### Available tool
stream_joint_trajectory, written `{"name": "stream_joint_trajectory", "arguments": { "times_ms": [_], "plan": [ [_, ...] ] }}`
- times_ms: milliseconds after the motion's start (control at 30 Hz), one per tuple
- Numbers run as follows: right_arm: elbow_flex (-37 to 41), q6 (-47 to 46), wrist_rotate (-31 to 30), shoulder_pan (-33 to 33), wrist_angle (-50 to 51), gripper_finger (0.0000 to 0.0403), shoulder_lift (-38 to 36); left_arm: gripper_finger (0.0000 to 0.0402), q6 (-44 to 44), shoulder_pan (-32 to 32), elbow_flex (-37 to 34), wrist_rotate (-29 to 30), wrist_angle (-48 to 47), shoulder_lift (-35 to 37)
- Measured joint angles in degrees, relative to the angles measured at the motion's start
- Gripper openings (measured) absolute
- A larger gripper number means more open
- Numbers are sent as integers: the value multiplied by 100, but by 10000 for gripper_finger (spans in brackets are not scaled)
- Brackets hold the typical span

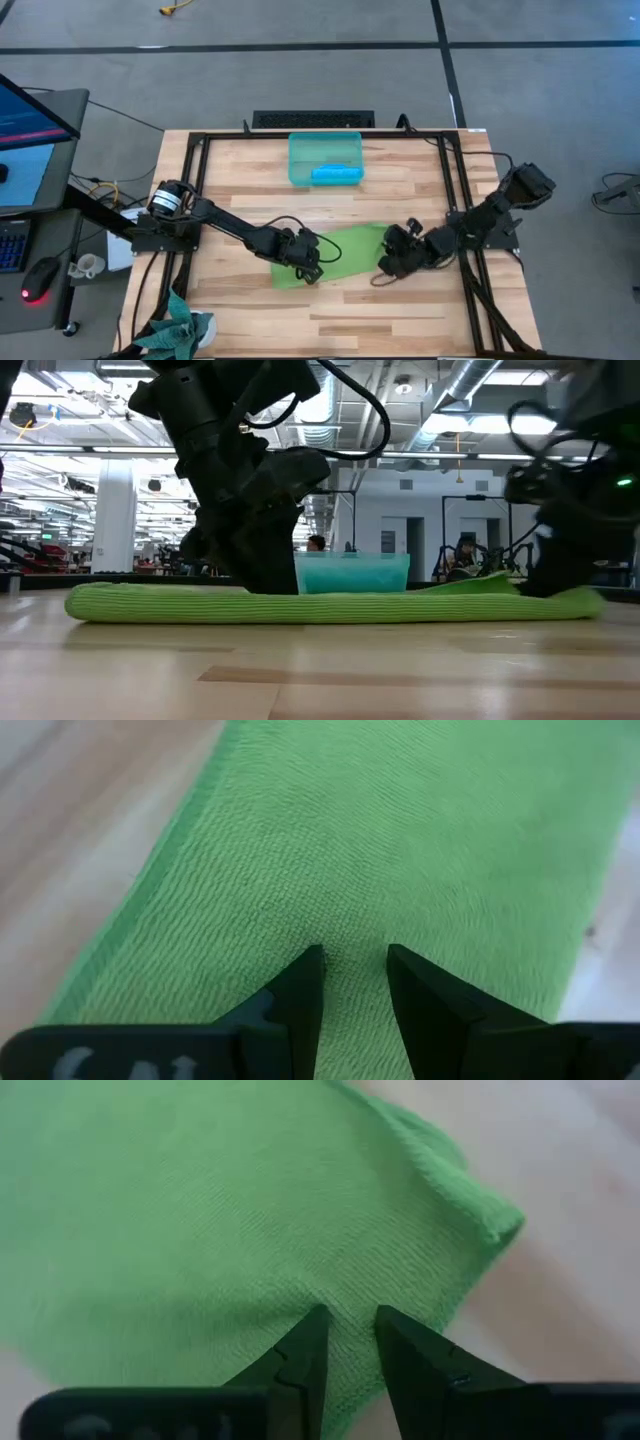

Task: Roll microfiber towels into tight, uniform cylinder then place into a basket
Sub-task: Fold the green microfiber cloth

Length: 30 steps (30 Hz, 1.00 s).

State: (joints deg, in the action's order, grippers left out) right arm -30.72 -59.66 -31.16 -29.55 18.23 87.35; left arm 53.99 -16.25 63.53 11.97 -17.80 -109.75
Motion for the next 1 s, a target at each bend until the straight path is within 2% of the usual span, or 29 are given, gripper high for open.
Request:
{"name": "stream_joint_trajectory", "arguments": {
  "times_ms": [133, 267, 367, 567, 733, 833, 1000],
  "plan": [
    [11, 758, -55, 713, -178, 111, 8, 109, -38, -83, -4, -314, 277, -4],
    [13, 1544, 50, 1394, -379, 111, 13, 109, -443, -149, -9, -621, 613, -17],
    [-28, 1899, 154, 1657, -202, 111, -40, 109, -663, -181, 98, -672, 620, -17],
    [-169, 1922, 218, 1383, 408, 111, -415, 109, -1456, -212, 478, -368, 647, -15],
    [-405, 1940, 103, 1045, 913, 111, -1107, 109, -2737, -124, 684, 188, 1114, -11],
    [-607, 1966, -23, 894, 1291, 111, -1650, 109, -3286, 58, 688, 49, 1635, -4],
    [-861, 1968, -499, 594, 1662, 111, -2632, 109, -3408, 571, 697, -81, 2117, -75]
  ]
}}
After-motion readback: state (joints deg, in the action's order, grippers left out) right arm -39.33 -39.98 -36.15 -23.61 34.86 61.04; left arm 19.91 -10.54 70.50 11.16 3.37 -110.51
